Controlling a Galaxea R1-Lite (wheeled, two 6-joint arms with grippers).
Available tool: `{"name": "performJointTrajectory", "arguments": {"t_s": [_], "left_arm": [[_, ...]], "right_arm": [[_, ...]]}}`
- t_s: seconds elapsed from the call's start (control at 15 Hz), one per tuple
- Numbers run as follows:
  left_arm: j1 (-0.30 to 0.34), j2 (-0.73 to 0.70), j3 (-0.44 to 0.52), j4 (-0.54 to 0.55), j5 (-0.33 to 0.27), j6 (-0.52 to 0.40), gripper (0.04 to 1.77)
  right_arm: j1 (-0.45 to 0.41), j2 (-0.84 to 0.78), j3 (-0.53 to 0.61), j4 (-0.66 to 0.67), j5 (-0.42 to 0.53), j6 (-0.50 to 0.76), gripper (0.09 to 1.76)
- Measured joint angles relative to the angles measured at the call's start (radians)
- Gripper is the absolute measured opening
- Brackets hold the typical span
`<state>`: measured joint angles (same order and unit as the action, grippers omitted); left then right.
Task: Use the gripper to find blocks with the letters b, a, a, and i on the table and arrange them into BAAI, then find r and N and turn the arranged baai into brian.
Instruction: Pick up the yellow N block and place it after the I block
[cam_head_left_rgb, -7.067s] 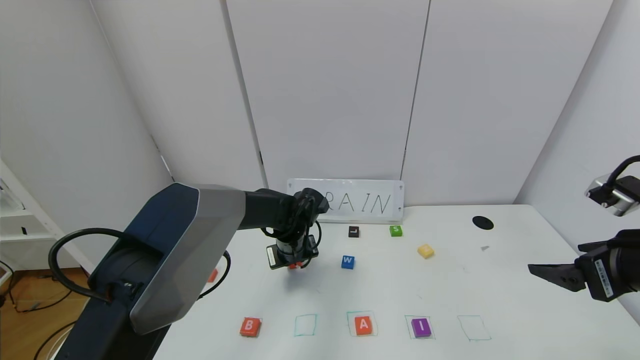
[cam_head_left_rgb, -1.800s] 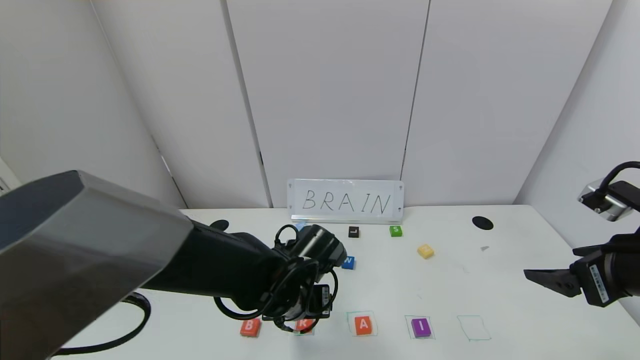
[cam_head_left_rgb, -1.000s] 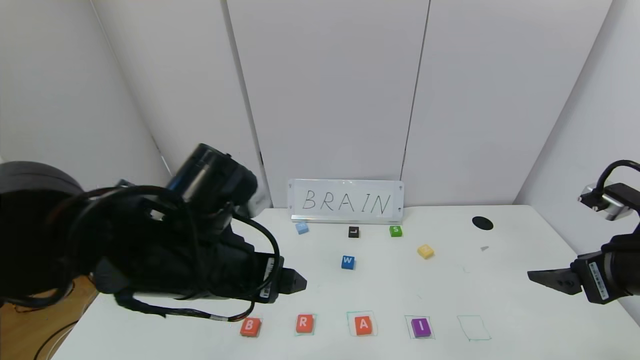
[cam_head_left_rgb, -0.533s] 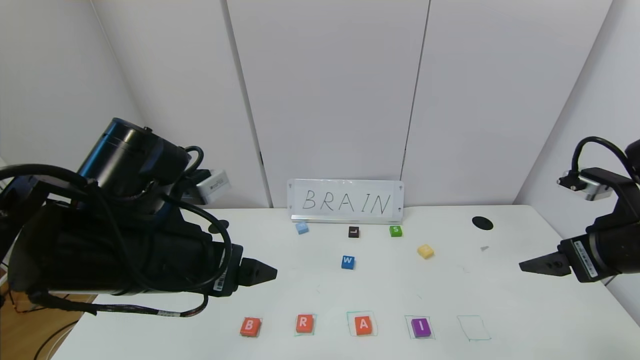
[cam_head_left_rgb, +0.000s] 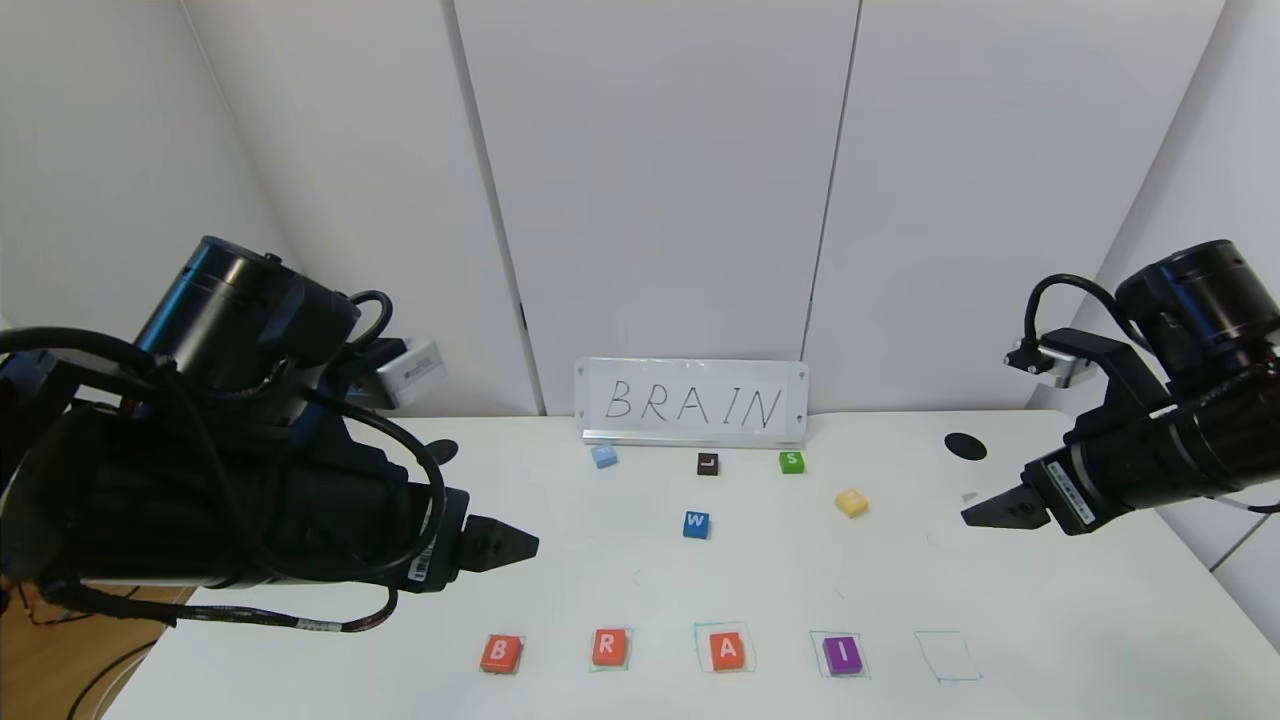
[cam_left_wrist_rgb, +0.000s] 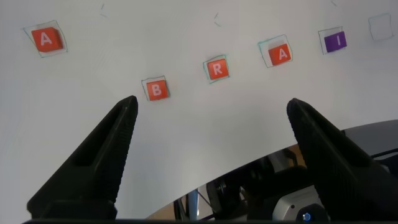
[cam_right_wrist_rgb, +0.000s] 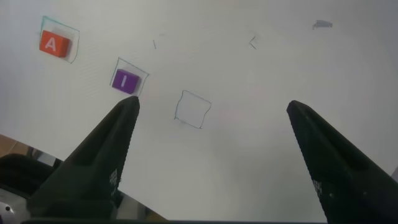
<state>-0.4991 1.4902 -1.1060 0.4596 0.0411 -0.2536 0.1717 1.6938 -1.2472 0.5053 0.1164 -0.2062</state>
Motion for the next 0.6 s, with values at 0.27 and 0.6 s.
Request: {"name": "performJointTrajectory", "arguments": {"t_s": [0.27,0.6], "left_arm": [[0.000,-0.004,0.009,-0.001,0.000,0.009,1.71],[-0.004,-0.007,0.013,-0.006,0.000,0.018,1.71]], "right_arm": [[-0.007,0.117,-0.107,0.000,0.020,-0.054,1.71],[0.003,0.279,-0.252,0.001,0.034,-0.043,1.71]]}}
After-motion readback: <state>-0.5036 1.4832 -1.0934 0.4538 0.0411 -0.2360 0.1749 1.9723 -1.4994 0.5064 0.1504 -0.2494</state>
